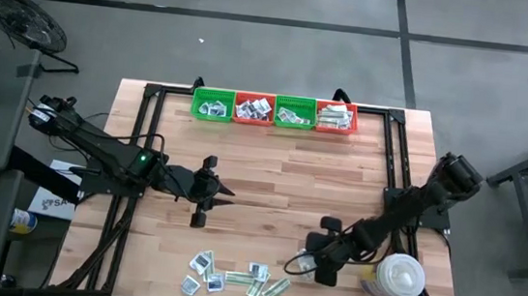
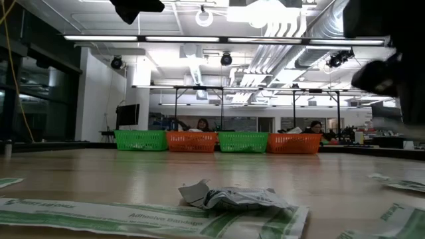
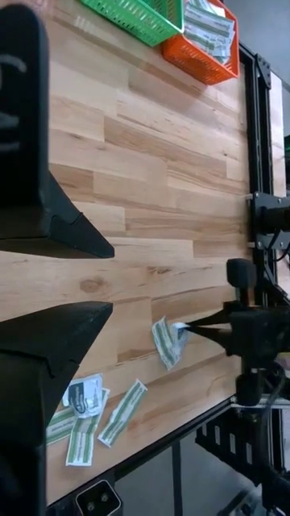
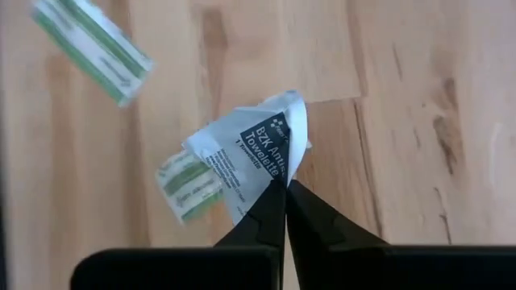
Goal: Pick & Place First Aid Supplies
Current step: Put the gray towelette pack in the left orange bin
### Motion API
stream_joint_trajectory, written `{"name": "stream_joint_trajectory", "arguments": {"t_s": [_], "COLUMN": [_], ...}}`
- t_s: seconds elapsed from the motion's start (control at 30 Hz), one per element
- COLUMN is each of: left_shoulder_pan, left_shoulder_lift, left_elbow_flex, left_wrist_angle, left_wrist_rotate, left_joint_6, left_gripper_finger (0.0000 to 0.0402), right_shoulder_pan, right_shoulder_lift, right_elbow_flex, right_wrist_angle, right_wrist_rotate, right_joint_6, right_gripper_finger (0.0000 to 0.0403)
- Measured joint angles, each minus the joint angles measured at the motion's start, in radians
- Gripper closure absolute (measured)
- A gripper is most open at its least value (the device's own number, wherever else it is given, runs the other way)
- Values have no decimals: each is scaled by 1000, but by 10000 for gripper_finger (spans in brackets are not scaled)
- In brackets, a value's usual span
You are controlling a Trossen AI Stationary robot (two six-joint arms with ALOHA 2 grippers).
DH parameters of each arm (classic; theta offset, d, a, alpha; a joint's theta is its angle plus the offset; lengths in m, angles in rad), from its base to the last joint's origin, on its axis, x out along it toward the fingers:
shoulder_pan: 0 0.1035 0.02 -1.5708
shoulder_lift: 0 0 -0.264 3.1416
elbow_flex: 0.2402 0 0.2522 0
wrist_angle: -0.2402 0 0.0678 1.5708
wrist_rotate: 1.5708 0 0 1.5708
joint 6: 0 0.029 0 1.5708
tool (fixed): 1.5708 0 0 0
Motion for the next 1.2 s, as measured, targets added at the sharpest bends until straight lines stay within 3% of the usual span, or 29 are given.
{"name": "stream_joint_trajectory", "arguments": {"t_s": [0.17, 0.47, 0.57, 0.67, 0.83, 1.03, 1.2], "left_shoulder_pan": [0, 3, 3, 3, 3, 20, 129], "left_shoulder_lift": [0, 0, 0, 0, 0, 0, 0], "left_elbow_flex": [0, 0, 0, 0, 0, 0, 0], "left_wrist_angle": [0, 39, 43, 41, 45, 54, 143], "left_wrist_rotate": [0, -52, -91, -125, -199, -399, -319], "left_joint_6": [-6, -7, -6, -6, -10, -63, -48], "left_gripper_finger": [308, 308, 308, 308, 308, 308, 301], "right_shoulder_pan": [-5, -56, -113, -193, -336, -468, -548], "right_shoulder_lift": [-87, -275, -328, -364, -380, -380, -380], "right_elbow_flex": [2, 2, 3, 3, 3, 3, 3], "right_wrist_angle": [-30, -50, -20, 38, 141, 225, 306], "right_wrist_rotate": [72, 389, 441, 430, 269, 175, 191], "right_joint_6": [-3, -56, -128, -227, -400, -582, -724], "right_gripper_finger": [402, 403, 403, 403, 403, 403, 403]}}
